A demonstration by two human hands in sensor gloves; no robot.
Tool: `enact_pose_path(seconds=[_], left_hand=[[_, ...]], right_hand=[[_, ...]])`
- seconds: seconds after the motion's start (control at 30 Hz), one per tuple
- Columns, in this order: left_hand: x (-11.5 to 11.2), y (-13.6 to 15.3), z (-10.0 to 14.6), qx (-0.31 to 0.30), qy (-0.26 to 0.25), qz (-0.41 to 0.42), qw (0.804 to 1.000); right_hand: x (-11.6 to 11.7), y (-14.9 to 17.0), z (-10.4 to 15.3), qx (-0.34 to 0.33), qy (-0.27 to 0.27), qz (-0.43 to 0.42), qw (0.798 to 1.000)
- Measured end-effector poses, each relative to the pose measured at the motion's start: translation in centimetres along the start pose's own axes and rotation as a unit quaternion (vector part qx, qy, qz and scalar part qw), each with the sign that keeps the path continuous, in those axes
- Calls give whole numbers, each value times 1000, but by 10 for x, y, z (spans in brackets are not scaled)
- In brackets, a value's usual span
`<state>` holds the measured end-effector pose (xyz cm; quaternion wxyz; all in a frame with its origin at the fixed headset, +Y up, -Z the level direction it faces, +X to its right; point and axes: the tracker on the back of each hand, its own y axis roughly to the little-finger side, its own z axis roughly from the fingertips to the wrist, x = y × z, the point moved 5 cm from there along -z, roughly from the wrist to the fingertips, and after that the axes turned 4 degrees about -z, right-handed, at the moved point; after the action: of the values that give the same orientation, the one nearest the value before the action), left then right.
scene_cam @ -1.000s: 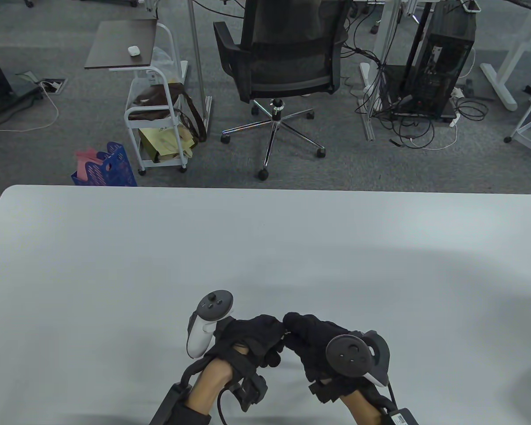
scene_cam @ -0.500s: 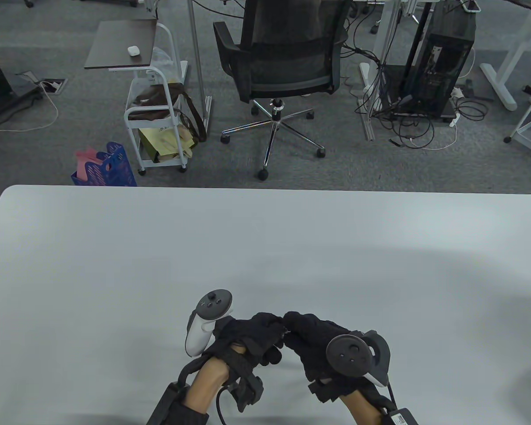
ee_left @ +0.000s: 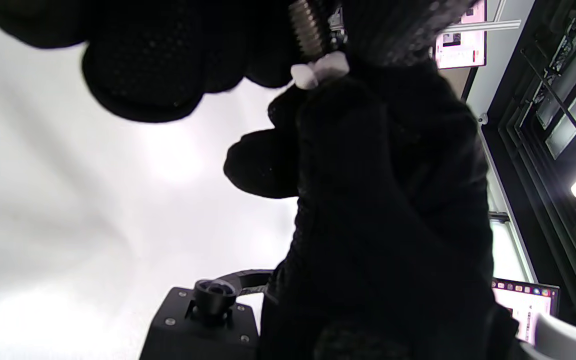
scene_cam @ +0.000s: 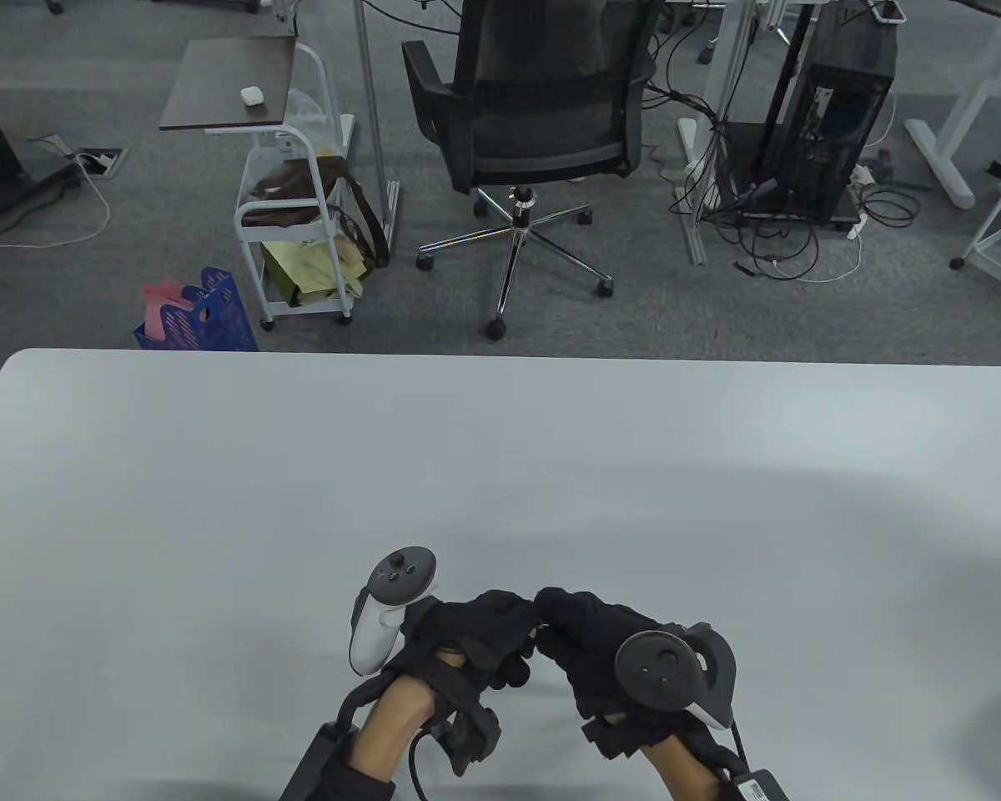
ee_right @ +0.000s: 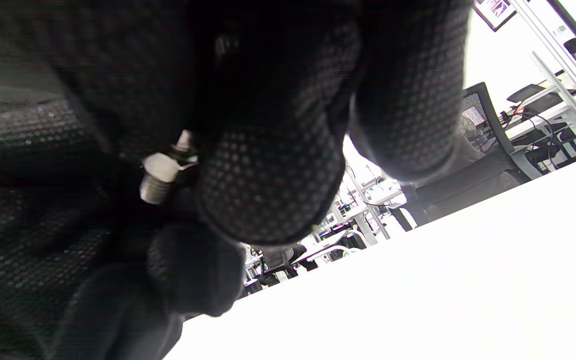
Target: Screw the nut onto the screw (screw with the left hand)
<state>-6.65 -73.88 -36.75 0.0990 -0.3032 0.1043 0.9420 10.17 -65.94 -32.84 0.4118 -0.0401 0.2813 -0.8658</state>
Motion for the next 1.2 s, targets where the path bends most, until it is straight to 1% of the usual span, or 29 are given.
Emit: enact_pose_path(seconds=[0.03, 0.13, 0.2, 0.27, 0.37, 0.43, 0.5, 0.53, 0.63, 0.73, 0.87, 1.0, 1.13, 1.2], left_hand=[[0, -1, 0, 1, -1, -3, 1000], [-2, -3, 0, -5, 24, -1, 1000], [-2, -1, 1, -3, 23, 6, 1000], [-1, 1, 1, -1, 10, 11, 1000], [-1, 0, 0, 3, 0, -1, 1000], [-1, -2, 0, 1, 5, -4, 1000], [-3, -3, 0, -1, 24, -3, 1000], [-3, -2, 1, -1, 25, -1, 1000], [1, 1, 1, 0, 0, 14, 1000], [2, 0, 1, 5, -13, -8, 1000], [-2, -4, 1, -2, 18, -5, 1000], [-2, 1, 1, 2, 11, 9, 1000], [-2, 0, 0, 4, 3, -7, 1000], [-3, -4, 0, 4, 18, -16, 1000]], right_hand=[[0, 0, 0, 1, 1, -7, 1000], [0, -2, 0, -2, 0, -3, 1000], [0, -1, 0, -2, 3, -3, 1000], [-1, -1, 0, -1, 3, -3, 1000], [-1, -1, 0, 0, 2, -1, 1000], [0, -1, 0, 0, 0, -5, 1000], [0, -2, 0, -2, 1, -2, 1000], [0, -2, 0, -2, 2, -2, 1000], [0, -2, 0, -2, 0, 0, 1000], [0, -2, 0, -2, 1, -1, 1000], [0, -2, 0, -2, -1, -3, 1000], [0, -1, 0, -2, 0, -1, 1000], [0, -1, 0, -2, 0, 0, 1000], [1, -2, 0, -3, -3, -1, 1000]])
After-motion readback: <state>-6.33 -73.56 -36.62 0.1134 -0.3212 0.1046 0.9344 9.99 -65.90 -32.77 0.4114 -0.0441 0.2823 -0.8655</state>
